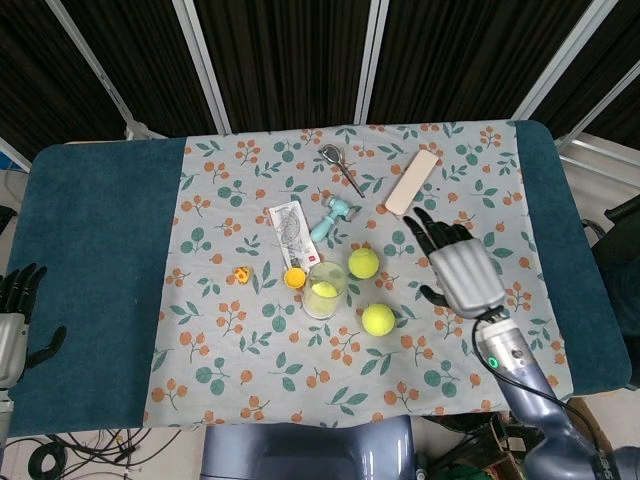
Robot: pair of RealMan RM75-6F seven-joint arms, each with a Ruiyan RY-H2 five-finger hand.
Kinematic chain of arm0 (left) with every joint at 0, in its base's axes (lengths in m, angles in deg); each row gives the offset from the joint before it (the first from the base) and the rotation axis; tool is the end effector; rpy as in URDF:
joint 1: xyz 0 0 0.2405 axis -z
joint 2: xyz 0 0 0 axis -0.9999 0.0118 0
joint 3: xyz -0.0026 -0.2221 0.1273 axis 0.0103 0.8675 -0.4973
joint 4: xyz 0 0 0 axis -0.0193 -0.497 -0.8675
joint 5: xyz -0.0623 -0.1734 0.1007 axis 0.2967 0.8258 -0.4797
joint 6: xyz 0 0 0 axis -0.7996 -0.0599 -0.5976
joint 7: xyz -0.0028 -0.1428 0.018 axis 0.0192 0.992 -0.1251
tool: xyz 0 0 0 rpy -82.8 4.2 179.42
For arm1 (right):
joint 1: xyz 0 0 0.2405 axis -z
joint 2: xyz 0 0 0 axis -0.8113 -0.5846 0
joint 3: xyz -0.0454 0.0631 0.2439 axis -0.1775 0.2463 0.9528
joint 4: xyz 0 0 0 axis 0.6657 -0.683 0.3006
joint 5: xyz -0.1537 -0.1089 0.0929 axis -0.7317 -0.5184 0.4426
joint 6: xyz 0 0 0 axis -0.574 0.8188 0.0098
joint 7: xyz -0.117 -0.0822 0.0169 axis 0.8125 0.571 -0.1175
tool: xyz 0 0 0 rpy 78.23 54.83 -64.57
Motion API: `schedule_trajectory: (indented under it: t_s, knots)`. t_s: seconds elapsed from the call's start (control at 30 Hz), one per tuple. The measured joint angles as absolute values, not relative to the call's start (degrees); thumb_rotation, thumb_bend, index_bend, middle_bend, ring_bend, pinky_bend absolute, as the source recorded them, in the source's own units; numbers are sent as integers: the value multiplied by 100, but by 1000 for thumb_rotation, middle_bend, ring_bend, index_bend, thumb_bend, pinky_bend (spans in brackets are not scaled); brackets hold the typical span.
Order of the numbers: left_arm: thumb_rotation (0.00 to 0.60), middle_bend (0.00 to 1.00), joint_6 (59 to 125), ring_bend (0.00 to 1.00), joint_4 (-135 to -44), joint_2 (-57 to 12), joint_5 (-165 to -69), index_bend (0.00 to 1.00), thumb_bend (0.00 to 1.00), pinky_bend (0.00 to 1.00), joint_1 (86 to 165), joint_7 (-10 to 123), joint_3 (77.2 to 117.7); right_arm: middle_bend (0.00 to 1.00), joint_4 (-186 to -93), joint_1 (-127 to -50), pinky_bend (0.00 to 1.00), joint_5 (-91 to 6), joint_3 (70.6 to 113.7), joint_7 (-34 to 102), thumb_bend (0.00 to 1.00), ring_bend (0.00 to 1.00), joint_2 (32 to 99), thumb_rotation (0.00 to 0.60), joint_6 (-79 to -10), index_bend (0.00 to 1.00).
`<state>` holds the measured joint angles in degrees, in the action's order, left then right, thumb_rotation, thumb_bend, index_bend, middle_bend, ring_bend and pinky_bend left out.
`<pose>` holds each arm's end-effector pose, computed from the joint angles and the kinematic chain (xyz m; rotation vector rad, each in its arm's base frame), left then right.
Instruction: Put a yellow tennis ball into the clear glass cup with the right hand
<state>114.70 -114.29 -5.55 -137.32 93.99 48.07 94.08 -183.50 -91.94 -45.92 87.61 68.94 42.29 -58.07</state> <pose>-0.2964 0.1849 0.1548 -1.3061 -0.8686 -0.8732 -0.1269 -0.2898 0.1413 1.6836 -0.6136 0.9447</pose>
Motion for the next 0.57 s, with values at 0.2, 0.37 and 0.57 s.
schedule_trajectory:
  t_s: [0.2, 0.37, 0.57]
  knots:
    - [600, 28, 11488, 2, -11445, -568, -13748, 32, 305, 0, 9392, 4755, 9397, 14, -17959, -8022, 247, -5566, 7965, 6718, 109, 195, 4185, 600, -6837, 0]
    - [600, 28, 11494, 2, -11457, -582, -13760, 32, 305, 0, 9389, 4701, 9385, 11, -17038, -7371, 247, -5994, 7633, 6245, 109, 194, 4520, 600, -7369, 0]
    - [600, 28, 11505, 2, -11509, -580, -13756, 31, 305, 0, 9374, 4698, 9376, 0, -15808, -6707, 247, -6295, 7475, 5616, 109, 181, 5182, 600, -7757, 0]
